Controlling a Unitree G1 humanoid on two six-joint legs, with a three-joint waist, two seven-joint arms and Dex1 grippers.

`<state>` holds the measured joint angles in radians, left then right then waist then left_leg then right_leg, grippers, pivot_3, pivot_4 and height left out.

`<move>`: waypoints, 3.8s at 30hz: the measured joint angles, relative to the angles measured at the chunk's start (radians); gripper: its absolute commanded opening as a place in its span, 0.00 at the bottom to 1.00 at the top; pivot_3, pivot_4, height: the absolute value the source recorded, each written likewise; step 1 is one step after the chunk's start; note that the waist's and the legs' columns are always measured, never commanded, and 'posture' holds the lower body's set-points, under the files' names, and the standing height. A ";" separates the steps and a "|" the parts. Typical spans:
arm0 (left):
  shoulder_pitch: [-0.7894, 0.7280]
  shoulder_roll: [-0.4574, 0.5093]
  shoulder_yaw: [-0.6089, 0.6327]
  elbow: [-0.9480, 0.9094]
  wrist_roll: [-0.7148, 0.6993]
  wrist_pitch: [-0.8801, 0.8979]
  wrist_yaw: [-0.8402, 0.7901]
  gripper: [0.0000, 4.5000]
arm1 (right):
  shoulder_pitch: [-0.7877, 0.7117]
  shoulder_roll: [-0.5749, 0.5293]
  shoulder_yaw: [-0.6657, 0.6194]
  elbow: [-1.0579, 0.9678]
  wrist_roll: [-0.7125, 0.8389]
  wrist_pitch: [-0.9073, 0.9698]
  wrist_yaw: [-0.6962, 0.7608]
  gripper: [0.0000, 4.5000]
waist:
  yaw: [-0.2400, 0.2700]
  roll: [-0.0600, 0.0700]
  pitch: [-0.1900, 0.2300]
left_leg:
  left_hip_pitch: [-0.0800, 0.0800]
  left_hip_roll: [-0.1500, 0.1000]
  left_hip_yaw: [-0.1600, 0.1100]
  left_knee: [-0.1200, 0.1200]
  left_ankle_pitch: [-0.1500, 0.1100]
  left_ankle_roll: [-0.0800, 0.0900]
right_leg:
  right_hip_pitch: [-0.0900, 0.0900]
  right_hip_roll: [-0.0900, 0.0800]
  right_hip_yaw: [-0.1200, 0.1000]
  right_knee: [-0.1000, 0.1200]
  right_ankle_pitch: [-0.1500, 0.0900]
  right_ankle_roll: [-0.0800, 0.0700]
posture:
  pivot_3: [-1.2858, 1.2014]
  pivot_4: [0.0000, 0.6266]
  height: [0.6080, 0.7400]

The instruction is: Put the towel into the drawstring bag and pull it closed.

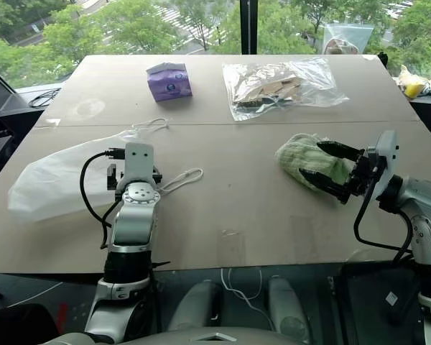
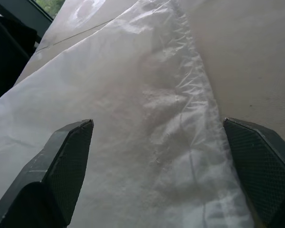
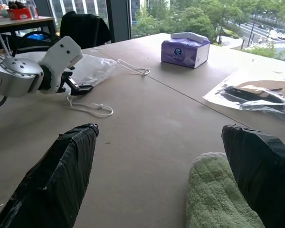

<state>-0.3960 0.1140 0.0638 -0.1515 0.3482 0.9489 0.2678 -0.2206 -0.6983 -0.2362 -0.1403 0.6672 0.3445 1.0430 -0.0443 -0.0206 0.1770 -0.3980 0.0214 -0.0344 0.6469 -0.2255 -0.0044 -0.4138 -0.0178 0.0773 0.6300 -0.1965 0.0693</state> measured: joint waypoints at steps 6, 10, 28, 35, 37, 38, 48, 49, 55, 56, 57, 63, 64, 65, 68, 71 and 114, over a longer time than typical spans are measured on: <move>-0.007 -0.042 0.056 0.067 -0.063 -0.083 0.025 0.23 | -0.004 0.000 0.000 0.000 0.000 -0.001 0.000 1.00 | -0.010 0.002 -0.002 | 0.004 0.000 0.001 0.000 0.000 0.000 | 0.000 0.001 0.001 0.004 0.000 0.000 | 0.52 0.24 1.00; -0.008 -0.035 0.106 0.092 -0.078 -0.094 0.048 0.01 | -0.004 0.000 0.000 0.002 0.000 -0.002 -0.001 1.00 | -0.029 0.003 -0.002 | 0.007 0.000 0.002 0.000 0.000 0.000 | 0.000 0.001 0.003 0.008 0.000 0.000 | 0.52 0.24 1.00; 0.051 0.342 -0.238 0.185 0.055 -0.708 -0.199 0.01 | 0.000 0.001 -0.002 0.000 -0.001 -0.022 -0.018 1.00 | -0.004 0.000 -0.001 | -0.001 0.000 0.002 0.000 0.000 0.000 | -0.005 0.001 0.003 0.006 -0.003 -0.005 | 0.52 0.24 1.00; 0.042 0.520 -0.370 0.218 0.256 -1.067 -0.203 0.01 | 0.001 0.007 -0.003 -0.001 -0.001 -0.022 -0.027 1.00 | 0.009 0.000 -0.001 | -0.002 0.000 0.003 -0.002 0.000 0.000 | -0.005 -0.001 0.004 0.002 -0.003 -0.005 | 0.52 0.24 1.00; 0.042 0.556 -0.376 0.247 0.326 -1.112 -0.156 0.01 | 0.001 0.007 -0.003 -0.001 -0.001 -0.022 -0.029 1.00 | 0.008 0.000 -0.001 | -0.002 0.000 0.003 -0.002 0.000 0.000 | -0.005 -0.001 0.003 0.002 -0.003 -0.005 | 0.52 0.24 1.00; 0.042 0.566 -0.374 0.255 0.347 -1.116 -0.134 0.01 | 0.001 0.007 -0.003 -0.001 -0.001 -0.022 -0.030 1.00 | 0.007 0.000 -0.001 | -0.002 0.000 0.003 -0.002 0.000 0.000 | -0.005 -0.001 0.003 0.002 -0.003 -0.005 | 0.52 0.24 1.00; 0.054 0.416 -0.188 0.248 0.119 -1.076 -0.188 0.01 | 0.000 0.009 -0.003 -0.001 -0.001 -0.022 -0.028 1.00 | 0.009 0.000 0.000 | -0.002 0.000 0.003 -0.002 0.000 0.000 | -0.005 -0.001 0.003 0.002 0.000 -0.001 | 0.52 0.24 1.00; 0.057 0.387 -0.183 0.248 0.069 -1.057 -0.233 0.01 | 0.000 0.010 -0.003 -0.001 -0.001 -0.022 -0.029 1.00 | 0.009 0.000 0.000 | -0.002 0.000 0.003 -0.002 0.000 0.000 | -0.005 -0.001 0.003 0.002 0.000 -0.001 | 0.52 0.24 1.00; 0.057 0.353 -0.153 0.248 -0.051 -0.999 -0.354 0.01 | 0.001 0.020 -0.003 -0.002 -0.001 -0.023 -0.032 1.00 | 0.004 0.000 0.000 | -0.002 0.000 0.003 -0.001 0.000 0.000 | -0.005 0.000 0.003 0.003 0.000 -0.001 | 0.52 0.24 1.00; 0.052 0.353 -0.146 0.248 -0.060 -0.992 -0.361 0.01 | 0.004 0.021 -0.003 -0.002 -0.001 -0.024 -0.034 1.00 | 0.005 0.000 0.000 | -0.002 0.000 0.002 -0.001 0.000 0.000 | -0.005 0.000 0.003 0.003 0.000 -0.001 | 0.52 0.24 1.00; 0.044 0.353 -0.140 0.249 -0.068 -0.984 -0.367 0.01 | 0.008 0.023 -0.003 -0.004 -0.001 -0.025 -0.035 1.00 | 0.006 0.000 0.000 | -0.002 0.000 0.002 -0.001 0.000 0.000 | -0.005 0.000 0.003 0.003 0.000 -0.001 | 0.52 0.24 1.00; 0.008 0.317 -0.097 0.249 -0.146 -0.897 -0.433 0.01 | 0.014 0.030 0.000 -0.011 -0.049 -0.038 -0.086 1.00 | 0.006 0.000 0.000 | -0.002 0.000 0.003 0.000 0.000 0.000 | -0.004 0.000 0.003 0.003 0.000 0.000 | 0.52 0.24 1.00; 0.006 0.299 -0.084 0.249 -0.164 -0.872 -0.440 0.01 | 0.002 0.028 0.007 0.003 -0.097 -0.044 -0.127 1.00 | 0.006 0.000 0.000 | -0.002 0.000 0.003 0.000 0.000 0.000 | -0.004 0.000 0.003 0.003 0.000 0.000 | 0.52 0.24 1.00; 0.001 0.280 -0.071 0.249 -0.194 -0.841 -0.449 0.01 | -0.018 0.014 0.031 0.030 -0.169 -0.035 -0.191 1.00 | 0.004 0.000 0.000 | -0.002 0.000 0.003 0.001 0.000 0.000 | -0.005 0.000 0.003 0.003 -0.001 -0.001 | 0.52 0.24 1.00; -0.012 0.273 -0.063 0.249 -0.233 -0.807 -0.480 0.01 | -0.045 -0.013 0.105 0.075 -0.329 -0.008 -0.298 1.00 | 0.004 0.000 0.000 | -0.001 0.000 0.002 0.001 0.000 0.000 | -0.005 0.000 0.003 0.004 -0.002 -0.004 | 0.52 0.24 1.00; -0.014 0.273 -0.067 0.248 -0.234 -0.807 -0.502 0.01 | -0.104 0.046 0.143 0.168 -0.396 -0.008 -0.376 1.00 | 0.001 0.000 0.000 | -0.001 0.000 0.002 0.000 0.000 0.000 | -0.005 0.001 0.003 0.005 -0.001 -0.002 | 0.52 0.24 1.00; 0.031 0.220 -0.033 0.134 -0.454 -0.702 -0.661 0.00 | -0.301 0.516 -0.125 0.120 0.109 0.949 -0.552 0.01 | -0.022 -0.002 -0.001 | -0.003 0.001 0.000 0.000 0.000 0.000 | -0.006 0.001 0.001 0.006 0.000 -0.001 | 0.52 0.24 1.00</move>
<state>-0.3645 0.3340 0.0309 -0.0179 -0.1059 0.2468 -0.3927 -0.5213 -0.1827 -0.3607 -0.0207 0.7764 1.2931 0.4914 -0.0659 -0.0226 0.1756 -0.4015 0.0226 -0.0344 0.6472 -0.2255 -0.0042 -0.4202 -0.0164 0.0786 0.6362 -0.1968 0.0687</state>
